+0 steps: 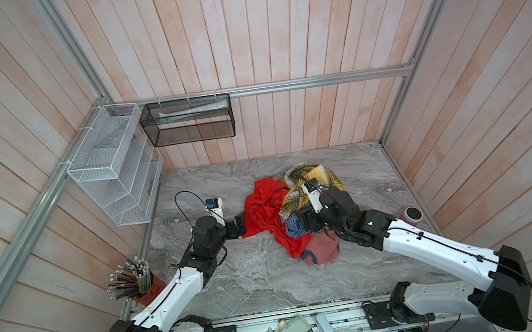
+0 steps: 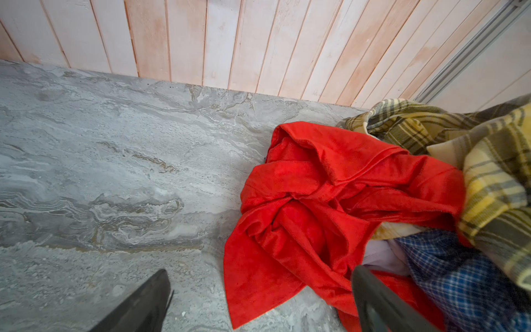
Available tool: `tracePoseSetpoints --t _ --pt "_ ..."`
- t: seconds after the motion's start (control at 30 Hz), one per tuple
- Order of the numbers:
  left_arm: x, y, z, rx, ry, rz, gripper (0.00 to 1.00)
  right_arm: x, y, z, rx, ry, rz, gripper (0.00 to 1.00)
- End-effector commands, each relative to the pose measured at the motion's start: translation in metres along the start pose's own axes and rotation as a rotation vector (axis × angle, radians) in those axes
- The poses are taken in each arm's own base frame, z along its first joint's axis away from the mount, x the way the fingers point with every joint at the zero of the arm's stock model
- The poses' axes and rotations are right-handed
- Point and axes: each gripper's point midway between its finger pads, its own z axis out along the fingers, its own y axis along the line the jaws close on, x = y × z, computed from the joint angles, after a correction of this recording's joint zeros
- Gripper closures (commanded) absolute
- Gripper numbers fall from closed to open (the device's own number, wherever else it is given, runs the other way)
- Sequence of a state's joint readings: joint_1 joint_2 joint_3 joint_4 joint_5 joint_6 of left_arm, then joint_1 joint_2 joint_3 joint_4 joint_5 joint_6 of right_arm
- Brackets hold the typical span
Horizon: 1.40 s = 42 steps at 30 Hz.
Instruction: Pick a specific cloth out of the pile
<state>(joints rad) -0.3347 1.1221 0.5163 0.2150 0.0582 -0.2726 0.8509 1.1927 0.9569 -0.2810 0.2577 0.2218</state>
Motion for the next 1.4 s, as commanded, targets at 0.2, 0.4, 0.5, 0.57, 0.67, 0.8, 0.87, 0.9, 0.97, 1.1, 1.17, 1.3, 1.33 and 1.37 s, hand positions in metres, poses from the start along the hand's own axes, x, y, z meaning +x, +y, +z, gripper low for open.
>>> tracePoseSetpoints --t 0.2,0.4,0.5,0.57,0.67,0.8,0.87,0.9,0.97,1.1,1.17,1.3,1.33,1.37 --pt "0.031 -0.121 -0.013 0.421 0.119 0.093 0.08 -0.009 -0.047 -0.019 0.112 -0.085 0.123 0.20" --pt "0.048 -0.178 0.004 0.508 0.193 0.090 0.09 -0.009 -0.077 -0.015 0.112 -0.110 0.138 0.20" --pt "0.055 -0.195 0.016 0.521 0.223 0.103 0.09 -0.008 -0.087 -0.011 0.115 -0.129 0.144 0.20" --pt "0.059 -0.196 0.028 0.489 0.243 0.096 0.11 -0.009 -0.094 -0.011 0.117 -0.149 0.157 0.20" --pt "0.060 -0.198 0.045 0.457 0.255 0.082 0.19 -0.011 -0.101 -0.013 0.118 -0.180 0.180 0.19" --pt "0.048 -0.208 0.056 0.452 0.260 0.052 0.50 -0.013 -0.115 -0.018 0.148 -0.206 0.192 0.17" --pt "0.041 -0.210 0.059 0.435 0.265 0.048 0.82 -0.013 -0.125 -0.020 0.158 -0.215 0.204 0.17" --pt "0.033 -0.211 0.058 0.430 0.257 0.050 0.96 -0.012 -0.128 -0.021 0.153 -0.218 0.213 0.17" --pt "0.012 -0.216 0.053 0.426 0.222 0.067 1.00 -0.010 -0.133 -0.021 0.143 -0.221 0.220 0.17" --pt "-0.043 -0.223 0.038 0.395 0.138 0.122 1.00 -0.009 -0.141 -0.021 0.155 -0.229 0.215 0.17" --pt "-0.062 -0.227 0.032 0.384 0.125 0.142 1.00 -0.011 -0.145 -0.020 0.164 -0.239 0.210 0.16" --pt "-0.090 -0.236 0.023 0.379 0.123 0.157 1.00 -0.018 -0.148 -0.010 0.143 -0.261 0.199 0.14" --pt "-0.096 -0.238 0.021 0.381 0.119 0.158 1.00 -0.018 -0.147 -0.005 0.131 -0.257 0.198 0.14" --pt "-0.103 -0.240 0.019 0.380 0.114 0.160 1.00 -0.018 -0.145 0.002 0.114 -0.247 0.199 0.14"
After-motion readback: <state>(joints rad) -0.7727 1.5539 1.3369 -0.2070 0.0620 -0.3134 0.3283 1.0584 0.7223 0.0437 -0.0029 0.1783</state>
